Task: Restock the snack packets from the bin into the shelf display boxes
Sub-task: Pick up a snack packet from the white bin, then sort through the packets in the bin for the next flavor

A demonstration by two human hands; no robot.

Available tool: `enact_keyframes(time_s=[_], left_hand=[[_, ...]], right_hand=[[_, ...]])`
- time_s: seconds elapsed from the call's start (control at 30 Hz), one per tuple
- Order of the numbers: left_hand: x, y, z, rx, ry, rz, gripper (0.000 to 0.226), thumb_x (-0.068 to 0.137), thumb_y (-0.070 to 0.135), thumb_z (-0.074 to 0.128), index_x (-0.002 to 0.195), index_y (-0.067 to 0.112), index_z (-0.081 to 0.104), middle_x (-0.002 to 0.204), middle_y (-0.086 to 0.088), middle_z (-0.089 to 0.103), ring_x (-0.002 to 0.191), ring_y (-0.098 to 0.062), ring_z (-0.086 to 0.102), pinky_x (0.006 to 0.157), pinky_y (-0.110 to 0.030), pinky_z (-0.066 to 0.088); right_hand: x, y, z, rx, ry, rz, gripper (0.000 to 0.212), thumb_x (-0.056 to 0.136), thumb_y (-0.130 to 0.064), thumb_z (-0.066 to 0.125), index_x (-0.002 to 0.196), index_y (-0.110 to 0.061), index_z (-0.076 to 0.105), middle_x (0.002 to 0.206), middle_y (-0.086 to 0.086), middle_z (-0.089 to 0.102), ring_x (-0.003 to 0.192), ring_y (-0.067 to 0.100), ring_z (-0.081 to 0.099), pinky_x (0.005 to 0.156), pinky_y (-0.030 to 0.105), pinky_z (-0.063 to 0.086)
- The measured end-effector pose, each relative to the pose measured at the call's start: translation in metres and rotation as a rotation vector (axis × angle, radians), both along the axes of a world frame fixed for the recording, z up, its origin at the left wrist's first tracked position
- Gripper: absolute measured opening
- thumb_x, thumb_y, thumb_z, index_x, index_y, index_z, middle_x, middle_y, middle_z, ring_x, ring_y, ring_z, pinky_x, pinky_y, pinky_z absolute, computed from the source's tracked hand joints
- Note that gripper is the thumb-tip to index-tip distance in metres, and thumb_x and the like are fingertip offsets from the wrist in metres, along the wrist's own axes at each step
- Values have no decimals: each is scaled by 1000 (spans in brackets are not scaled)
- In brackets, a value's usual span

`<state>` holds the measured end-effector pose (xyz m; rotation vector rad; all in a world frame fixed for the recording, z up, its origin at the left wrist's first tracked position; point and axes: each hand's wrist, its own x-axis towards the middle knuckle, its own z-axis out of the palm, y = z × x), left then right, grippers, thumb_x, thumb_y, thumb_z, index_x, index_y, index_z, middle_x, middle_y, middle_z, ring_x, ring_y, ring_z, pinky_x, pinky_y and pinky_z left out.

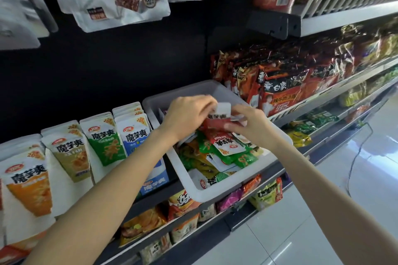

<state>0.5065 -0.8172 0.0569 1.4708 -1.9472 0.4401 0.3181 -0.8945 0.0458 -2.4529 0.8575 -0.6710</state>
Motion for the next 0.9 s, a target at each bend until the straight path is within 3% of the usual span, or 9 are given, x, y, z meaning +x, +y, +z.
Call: enact_keyframes(time_s=[0.17,0.27,0.37,0.43,0.53,0.57,0.63,0.73,0.9], left_hand=[[16,18,21,16,500,182,21,96,27,53,98,14,69,85,7,70,76,-3,64,63,-15,49],[28,29,18,56,636,336,21,95,25,55,99,12,71,90,4,70,81,-2,63,67,-9,48],[34,38,15,119,807,359,18,93,19,56,100,11,71,93,-2,71,82,-9,67,72,-28,58],[30,47,17,158,1020,303,15,93,14,56,97,12,70,94,-6,71,81,-10,69,72,-32,59],[22,70,28,171,1352,148,23,99,13,45,93,10,66,90,-8,72,75,-10,70,65,-21,56],[23,80,31,158,1415,97,31,102,17,38,94,10,67,91,-6,73,79,-12,71,67,-21,55],[31,102,33,118,1406,73,38,104,27,31,102,13,67,100,-2,73,91,-13,69,74,-22,55],[45,132,32,96,1234,170,21,98,30,48,108,23,64,110,5,68,97,-4,65,83,-26,55],[58,170,27,226,1147,199,28,82,25,70,107,32,60,101,12,66,87,-3,67,73,-24,57]], right_hand=[[16,12,18,237,-317,-72,18,88,-18,66,105,-22,64,89,-10,67,72,-11,60,69,4,46],[25,30,18,-159,-297,-90,23,87,-29,67,108,-22,63,105,-10,62,93,-1,55,82,14,41],[45,50,10,-547,-150,-45,46,77,-48,69,111,-18,63,115,1,58,104,21,51,85,34,42],[59,59,8,-734,-45,-90,46,74,-39,76,110,-16,62,112,5,61,99,26,55,78,37,46],[71,65,15,-858,-211,-119,20,79,-9,71,99,-11,66,88,4,67,74,23,62,59,33,50],[73,68,20,-749,-310,-112,14,83,-8,67,96,-12,66,81,1,67,67,21,62,55,33,50],[78,75,37,-196,-511,-55,11,88,-14,65,99,-17,62,81,-4,69,69,15,66,61,35,54],[92,87,54,541,-622,131,33,87,-10,67,111,-22,49,98,1,71,86,17,70,76,41,58],[132,115,54,728,-589,257,35,89,-11,63,115,-22,42,103,2,69,90,19,69,75,37,58]])
